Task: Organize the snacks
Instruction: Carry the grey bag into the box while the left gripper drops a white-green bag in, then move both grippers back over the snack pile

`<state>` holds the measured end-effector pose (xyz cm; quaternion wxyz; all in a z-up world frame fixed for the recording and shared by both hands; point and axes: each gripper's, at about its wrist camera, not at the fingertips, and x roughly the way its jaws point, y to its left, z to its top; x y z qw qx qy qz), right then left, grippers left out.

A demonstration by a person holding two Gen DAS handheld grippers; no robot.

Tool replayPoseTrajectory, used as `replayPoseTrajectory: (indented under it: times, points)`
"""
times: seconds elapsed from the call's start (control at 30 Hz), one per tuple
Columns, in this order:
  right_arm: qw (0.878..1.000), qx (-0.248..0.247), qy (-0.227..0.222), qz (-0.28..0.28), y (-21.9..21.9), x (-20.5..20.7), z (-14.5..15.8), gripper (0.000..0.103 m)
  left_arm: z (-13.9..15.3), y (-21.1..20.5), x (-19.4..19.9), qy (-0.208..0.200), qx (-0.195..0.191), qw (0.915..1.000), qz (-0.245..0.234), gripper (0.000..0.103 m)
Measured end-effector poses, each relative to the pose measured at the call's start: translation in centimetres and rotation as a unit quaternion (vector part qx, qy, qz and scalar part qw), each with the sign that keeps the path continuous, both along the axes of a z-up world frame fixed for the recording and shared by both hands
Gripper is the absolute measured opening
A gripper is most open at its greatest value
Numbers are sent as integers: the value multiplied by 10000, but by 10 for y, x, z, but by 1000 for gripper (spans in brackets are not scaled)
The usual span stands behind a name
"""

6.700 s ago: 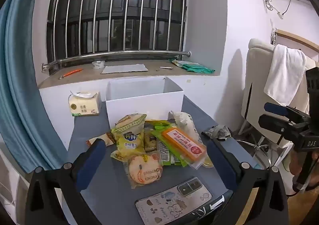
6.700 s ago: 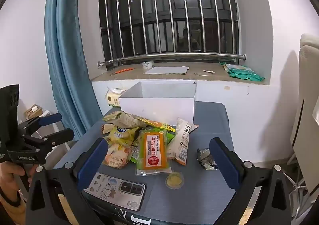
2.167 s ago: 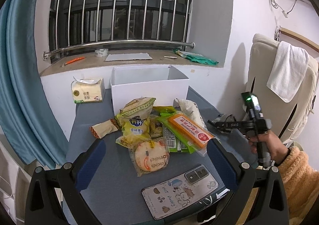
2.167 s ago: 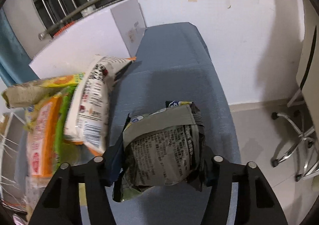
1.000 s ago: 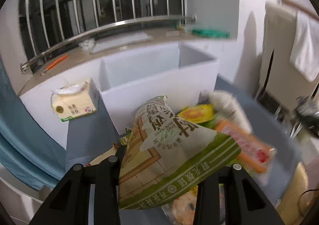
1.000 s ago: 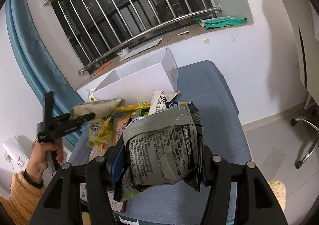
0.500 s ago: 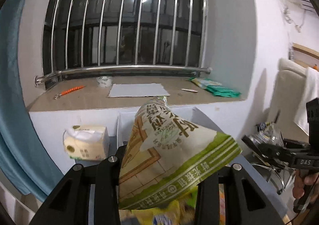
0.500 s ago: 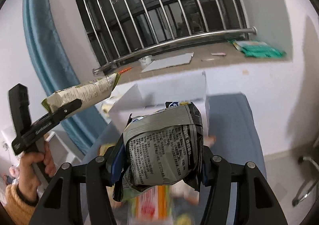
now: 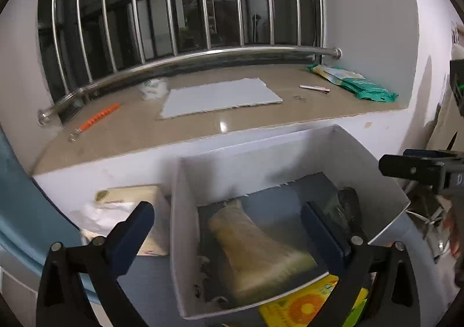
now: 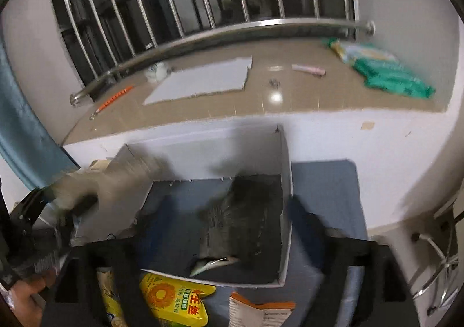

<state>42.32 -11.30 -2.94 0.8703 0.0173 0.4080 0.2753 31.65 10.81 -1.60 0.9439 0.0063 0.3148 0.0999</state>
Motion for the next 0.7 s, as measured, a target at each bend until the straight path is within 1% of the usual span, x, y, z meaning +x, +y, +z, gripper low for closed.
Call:
replayPoseTrajectory:
  times: [0.07,0.13,0.2,0.33,0.43,0.53,0.6,0.7]
  points:
    - [9999,110,39,32,-2,-3,-1,103,1,4,-9,-85,-116,9999,28,103]
    - [9997,180,-149,50,-7,-13,0,103,3,8,-16,-132,-265,9995,62,103]
    - [9996,153,-212,116,-12,-22,1,103,9,10,-25,-207,-364,9991,60,103]
    - [9983,379,-317,294,-22,-41,14,103,26,5,-51,-436,-287,9986,-13,103]
    - [9953,685,-535,422,-37,-68,29,103,40,-1,-84,-692,-226,9973,-39,103]
    - [9913,1032,-701,426,-60,-99,39,103,47,-7,-115,-822,-244,9962,-119,103]
    - [9888,1240,-670,492,-74,-121,43,103,48,-12,-141,-938,-410,9945,-243,103]
    - [9862,1315,-805,603,-92,-155,47,103,44,-23,-172,-929,-564,9933,-385,103]
